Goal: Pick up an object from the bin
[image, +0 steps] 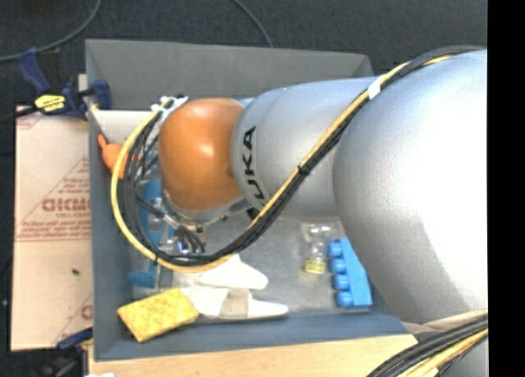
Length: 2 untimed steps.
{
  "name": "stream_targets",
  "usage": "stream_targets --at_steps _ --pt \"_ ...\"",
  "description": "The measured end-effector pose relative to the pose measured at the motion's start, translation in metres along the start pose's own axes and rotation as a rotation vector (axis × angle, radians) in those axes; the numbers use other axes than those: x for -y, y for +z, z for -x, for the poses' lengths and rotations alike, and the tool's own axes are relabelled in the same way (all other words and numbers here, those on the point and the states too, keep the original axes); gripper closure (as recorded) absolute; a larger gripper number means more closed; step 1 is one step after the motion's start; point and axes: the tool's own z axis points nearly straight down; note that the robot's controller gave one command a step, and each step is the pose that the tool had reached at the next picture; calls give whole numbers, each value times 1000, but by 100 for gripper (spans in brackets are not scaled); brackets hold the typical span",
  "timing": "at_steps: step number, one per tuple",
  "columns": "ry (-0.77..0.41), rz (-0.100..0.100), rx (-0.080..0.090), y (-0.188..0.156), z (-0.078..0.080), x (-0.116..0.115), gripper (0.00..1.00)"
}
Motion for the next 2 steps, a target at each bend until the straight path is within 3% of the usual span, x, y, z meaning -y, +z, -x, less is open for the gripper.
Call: stream_targets --at_steps 1,2 --pt "6 2 7 -5 2 1 0" --pt "239 1 -5 68 -10 49 0"
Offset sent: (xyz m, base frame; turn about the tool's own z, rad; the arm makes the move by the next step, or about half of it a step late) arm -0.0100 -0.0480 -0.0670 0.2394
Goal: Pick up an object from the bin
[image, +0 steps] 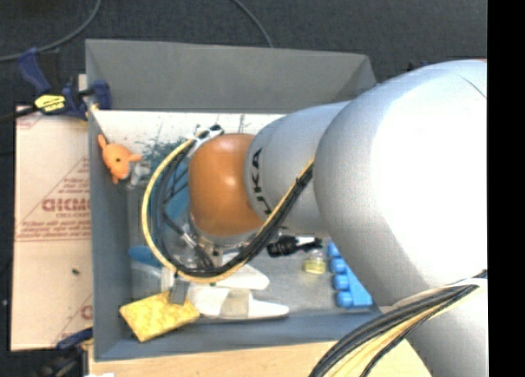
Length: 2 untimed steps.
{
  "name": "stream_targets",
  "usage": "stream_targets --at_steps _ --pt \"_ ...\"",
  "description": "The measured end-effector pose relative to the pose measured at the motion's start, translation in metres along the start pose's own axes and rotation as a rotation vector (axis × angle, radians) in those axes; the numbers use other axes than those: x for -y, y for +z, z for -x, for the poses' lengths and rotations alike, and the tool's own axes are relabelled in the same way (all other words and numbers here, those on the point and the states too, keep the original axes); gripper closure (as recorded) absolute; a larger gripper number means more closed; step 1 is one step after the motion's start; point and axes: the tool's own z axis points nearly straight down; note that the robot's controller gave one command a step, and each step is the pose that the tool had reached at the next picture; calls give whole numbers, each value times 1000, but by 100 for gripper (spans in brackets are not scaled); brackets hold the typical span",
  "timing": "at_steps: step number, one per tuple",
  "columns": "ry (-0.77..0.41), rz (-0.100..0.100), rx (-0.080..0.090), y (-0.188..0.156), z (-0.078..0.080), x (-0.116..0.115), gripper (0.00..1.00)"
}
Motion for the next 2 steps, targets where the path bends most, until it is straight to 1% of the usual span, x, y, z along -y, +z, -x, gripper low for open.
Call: stream_targets --at_steps 1,2 --pt "-237 0 10 -2 30 -36 0" --pt "70 3 6 -3 -14 56 0"
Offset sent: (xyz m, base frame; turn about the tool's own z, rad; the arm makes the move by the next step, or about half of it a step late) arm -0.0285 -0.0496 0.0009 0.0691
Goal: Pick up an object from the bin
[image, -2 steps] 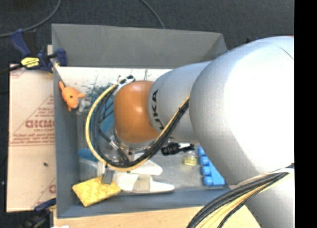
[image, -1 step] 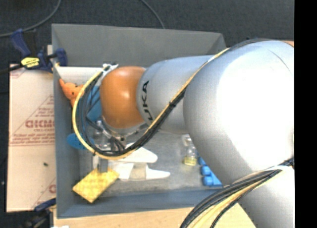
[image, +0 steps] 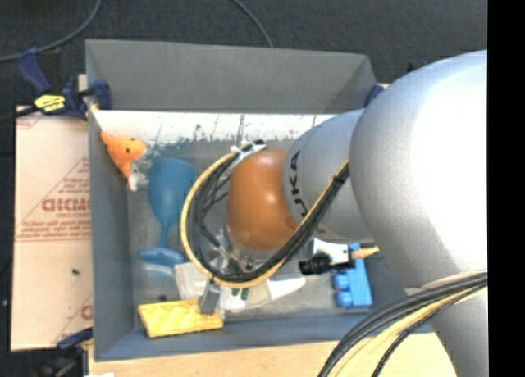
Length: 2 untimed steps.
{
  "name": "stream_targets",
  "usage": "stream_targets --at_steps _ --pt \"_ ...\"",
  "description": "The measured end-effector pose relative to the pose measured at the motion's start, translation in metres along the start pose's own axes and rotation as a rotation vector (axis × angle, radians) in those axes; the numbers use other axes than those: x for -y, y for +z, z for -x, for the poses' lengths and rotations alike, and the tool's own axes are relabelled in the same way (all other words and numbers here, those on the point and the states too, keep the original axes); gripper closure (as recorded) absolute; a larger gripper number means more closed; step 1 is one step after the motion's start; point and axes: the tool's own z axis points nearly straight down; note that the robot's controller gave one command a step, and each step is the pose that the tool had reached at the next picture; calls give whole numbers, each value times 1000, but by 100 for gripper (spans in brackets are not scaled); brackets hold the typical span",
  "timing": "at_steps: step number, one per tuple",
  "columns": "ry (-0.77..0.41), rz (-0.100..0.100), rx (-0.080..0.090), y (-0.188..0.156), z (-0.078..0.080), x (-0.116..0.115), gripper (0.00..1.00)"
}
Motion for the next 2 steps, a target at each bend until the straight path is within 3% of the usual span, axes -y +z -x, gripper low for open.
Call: stream_targets --at_steps 1,2 --pt "-313 0 6 0 39 -50 0" --pt "-227 -8 8 -3 -38 -95 100"
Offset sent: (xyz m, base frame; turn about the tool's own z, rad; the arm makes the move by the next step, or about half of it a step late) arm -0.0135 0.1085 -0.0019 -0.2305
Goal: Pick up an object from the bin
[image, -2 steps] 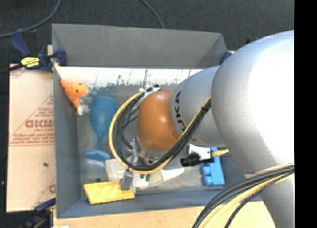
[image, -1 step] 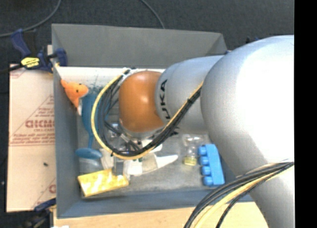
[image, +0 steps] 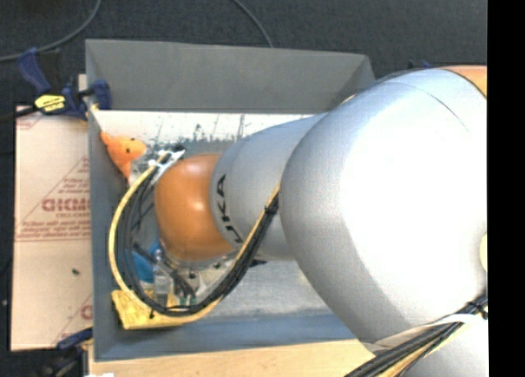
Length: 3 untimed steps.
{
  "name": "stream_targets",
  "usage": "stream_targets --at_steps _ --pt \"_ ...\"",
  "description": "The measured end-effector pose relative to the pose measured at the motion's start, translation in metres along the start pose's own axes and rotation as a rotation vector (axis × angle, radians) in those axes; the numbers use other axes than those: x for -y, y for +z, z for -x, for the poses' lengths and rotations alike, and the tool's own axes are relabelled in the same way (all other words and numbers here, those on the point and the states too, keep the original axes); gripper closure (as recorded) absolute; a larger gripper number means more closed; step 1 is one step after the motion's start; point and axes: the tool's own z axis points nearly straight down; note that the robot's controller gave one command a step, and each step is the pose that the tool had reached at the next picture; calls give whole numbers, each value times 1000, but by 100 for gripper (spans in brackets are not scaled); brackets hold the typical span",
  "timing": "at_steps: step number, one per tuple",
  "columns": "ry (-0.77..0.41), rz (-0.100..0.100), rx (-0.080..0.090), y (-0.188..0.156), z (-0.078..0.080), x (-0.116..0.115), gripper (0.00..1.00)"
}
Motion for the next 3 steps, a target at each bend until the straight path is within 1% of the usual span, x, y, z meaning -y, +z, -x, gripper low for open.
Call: stream_targets --at_steps 2,3 --pt "2 0 1 -2 0 1 100" --pt "3 0 -3 -14 -2 1 100"
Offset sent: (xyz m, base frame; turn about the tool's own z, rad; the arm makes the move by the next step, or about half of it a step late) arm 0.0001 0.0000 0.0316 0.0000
